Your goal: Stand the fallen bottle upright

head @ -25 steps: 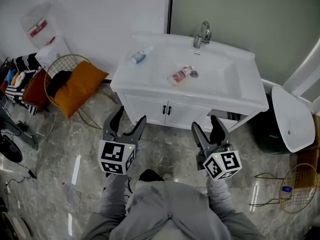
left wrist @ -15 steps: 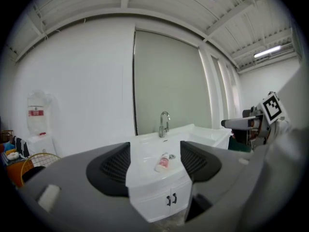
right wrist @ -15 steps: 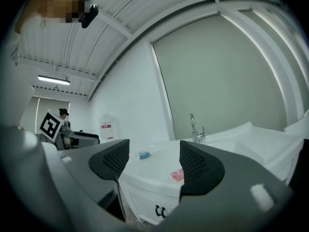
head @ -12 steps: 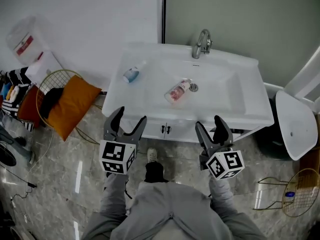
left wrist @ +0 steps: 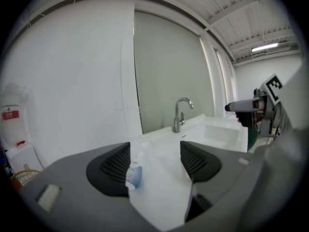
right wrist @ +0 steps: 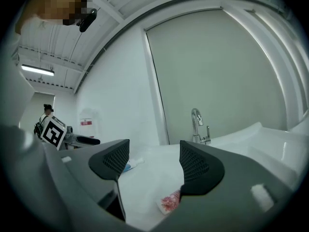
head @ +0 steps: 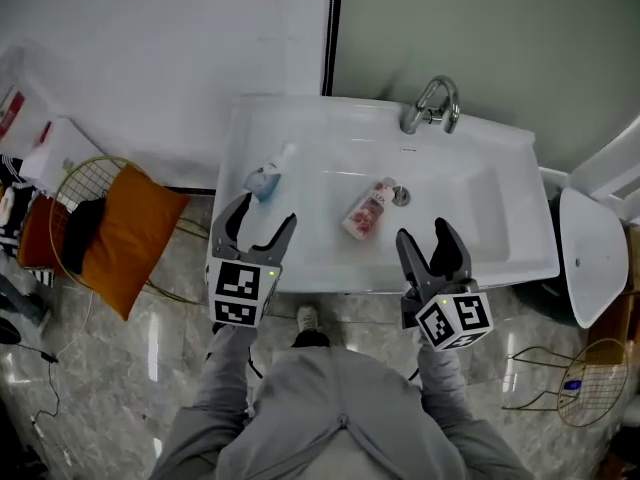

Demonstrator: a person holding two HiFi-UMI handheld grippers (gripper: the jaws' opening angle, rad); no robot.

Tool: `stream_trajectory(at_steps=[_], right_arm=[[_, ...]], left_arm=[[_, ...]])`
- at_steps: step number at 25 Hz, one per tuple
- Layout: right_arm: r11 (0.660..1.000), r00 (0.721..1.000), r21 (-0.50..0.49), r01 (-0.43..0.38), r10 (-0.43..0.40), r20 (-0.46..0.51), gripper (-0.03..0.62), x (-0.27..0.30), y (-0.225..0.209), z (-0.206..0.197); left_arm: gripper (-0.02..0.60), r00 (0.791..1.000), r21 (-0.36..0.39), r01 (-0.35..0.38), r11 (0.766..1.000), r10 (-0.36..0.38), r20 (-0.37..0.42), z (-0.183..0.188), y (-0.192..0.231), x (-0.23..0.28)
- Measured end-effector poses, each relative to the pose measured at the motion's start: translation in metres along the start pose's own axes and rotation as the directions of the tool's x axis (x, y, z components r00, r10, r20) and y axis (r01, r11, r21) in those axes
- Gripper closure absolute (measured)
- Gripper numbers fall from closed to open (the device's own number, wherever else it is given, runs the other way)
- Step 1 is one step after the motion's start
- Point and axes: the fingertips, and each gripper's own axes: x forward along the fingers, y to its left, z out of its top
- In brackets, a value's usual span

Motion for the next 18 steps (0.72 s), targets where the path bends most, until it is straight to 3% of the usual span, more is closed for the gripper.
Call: stream_trajectory(at_steps=[10,12,18], right_arm=[[0.999,0.998,0.005,0.048,-0.048,-0.037,0.267,0.057,-0.013,-0.008],[0.998,0.997,0.008,0.056,-0.055,-0.045,0.267,0.063,-0.02,-0.009],[0.999,0.998,0.035,0.023,-0.021,-0.062,0.267,0.09,-0.044,-0.016]], left_arm=[[0.233,0.986,0.104,0.092,0.99,-0.076,-0.147,-0.028,0.046,0.093],[0.233,0.971,0.134,0.108,0.985,-0.076,-0.225,-0.04,0.051,0.11],[0.233,0.902,0.146,0.145,0.979,-0.07,-0.427,-0.077,0.061,0.155]])
